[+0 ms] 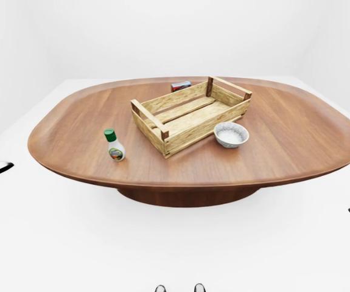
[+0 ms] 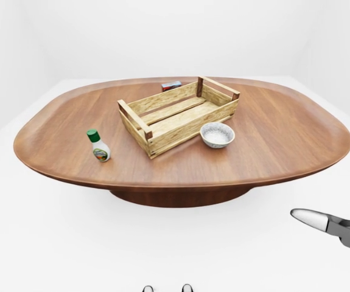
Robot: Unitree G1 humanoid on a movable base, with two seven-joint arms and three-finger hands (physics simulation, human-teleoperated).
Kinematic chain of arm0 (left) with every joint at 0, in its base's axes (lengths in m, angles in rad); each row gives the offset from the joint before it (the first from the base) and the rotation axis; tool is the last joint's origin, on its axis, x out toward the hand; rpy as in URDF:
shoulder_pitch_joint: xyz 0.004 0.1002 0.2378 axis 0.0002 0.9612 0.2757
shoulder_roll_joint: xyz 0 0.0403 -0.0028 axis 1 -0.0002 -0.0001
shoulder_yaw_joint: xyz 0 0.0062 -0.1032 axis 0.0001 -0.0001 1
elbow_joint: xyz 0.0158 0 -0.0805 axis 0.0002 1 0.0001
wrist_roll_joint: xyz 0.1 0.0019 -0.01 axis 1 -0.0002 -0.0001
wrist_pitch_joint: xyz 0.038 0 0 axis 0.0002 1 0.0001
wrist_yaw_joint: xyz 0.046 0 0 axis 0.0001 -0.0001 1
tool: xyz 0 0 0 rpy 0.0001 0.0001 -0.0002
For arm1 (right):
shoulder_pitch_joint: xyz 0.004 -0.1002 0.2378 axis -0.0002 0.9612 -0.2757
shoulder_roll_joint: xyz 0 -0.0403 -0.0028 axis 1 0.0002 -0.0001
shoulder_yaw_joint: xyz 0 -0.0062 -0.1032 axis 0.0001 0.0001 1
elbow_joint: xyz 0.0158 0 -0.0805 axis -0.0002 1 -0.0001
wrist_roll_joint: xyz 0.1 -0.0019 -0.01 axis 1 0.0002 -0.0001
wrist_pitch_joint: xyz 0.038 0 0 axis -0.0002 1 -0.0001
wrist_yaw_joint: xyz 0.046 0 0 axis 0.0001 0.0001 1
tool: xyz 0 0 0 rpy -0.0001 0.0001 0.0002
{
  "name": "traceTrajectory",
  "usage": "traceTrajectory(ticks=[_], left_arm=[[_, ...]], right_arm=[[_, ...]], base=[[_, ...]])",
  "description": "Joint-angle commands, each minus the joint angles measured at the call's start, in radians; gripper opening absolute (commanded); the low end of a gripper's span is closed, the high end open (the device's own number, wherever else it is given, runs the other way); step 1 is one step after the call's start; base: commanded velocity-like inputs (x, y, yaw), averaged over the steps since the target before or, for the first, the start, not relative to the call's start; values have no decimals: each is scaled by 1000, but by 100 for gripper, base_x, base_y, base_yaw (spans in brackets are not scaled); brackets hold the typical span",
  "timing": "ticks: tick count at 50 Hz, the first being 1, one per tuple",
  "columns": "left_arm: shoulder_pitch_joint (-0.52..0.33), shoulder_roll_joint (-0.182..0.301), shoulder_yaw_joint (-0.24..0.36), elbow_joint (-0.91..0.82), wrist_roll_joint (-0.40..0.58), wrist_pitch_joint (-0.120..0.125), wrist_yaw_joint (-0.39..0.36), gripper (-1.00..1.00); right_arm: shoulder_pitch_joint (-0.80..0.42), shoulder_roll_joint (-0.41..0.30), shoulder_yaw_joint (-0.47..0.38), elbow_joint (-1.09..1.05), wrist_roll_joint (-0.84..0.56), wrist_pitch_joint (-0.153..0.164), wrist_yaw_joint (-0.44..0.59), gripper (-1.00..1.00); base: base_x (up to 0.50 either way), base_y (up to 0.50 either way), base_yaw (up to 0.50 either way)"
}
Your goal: Pick up the salad dressing and put it in the tray.
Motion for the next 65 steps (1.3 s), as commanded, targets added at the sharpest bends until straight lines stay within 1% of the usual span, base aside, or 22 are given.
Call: traceTrajectory(ticks=[1, 13, 19, 30, 35, 40, 46, 52, 58, 65], left_arm=[[4, 1, 11, -11, -2, 0, -5, 100], [4, -3, 8, -10, 5, 0, -10, 100], [3, -5, 6, -22, 6, 0, -10, 100], [2, -8, 2, -28, 10, 0, -14, 100], [2, -11, -4, -25, 17, 0, -18, 100], [2, -13, -7, -14, 22, 0, -23, 100], [2, -15, -12, -10, 25, 0, -26, 100], [1, -16, -15, -8, 24, 0, -27, 100], [1, -16, -15, -13, 22, 0, -25, 100], [2, -19, -19, -13, 26, 0, -28, 100]], right_arm=[[-19, -4, 10, -36, -41, 0, 33, 100], [-22, 1, 13, -51, -34, 0, 52, 100], [-29, -21, 3, -84, -5, 0, 36, 100], [-12, 8, -2, -35, 6, 0, 66, 100], [-10, 8, -5, -41, 29, 0, 63, 100], [-9, 5, -76, -31, 218, 0, 54, 100], [13, -16, -78, -49, 277, 0, 2, 100], [20, -19, -61, -55, 271, 0, -8, 100], [13, -29, -67, -79, 285, 0, -22, 100], [23, -13, -54, -50, 251, 0, 5, 100]], base=[[16, 50, 0], [29, 49, 0], [32, 49, 0], [38, 41, 0], [45, 30, 0], [50, 2, 0], [50, 0, 0], [50, 0, 0], [50, 0, 0], [50, 0, 0]])
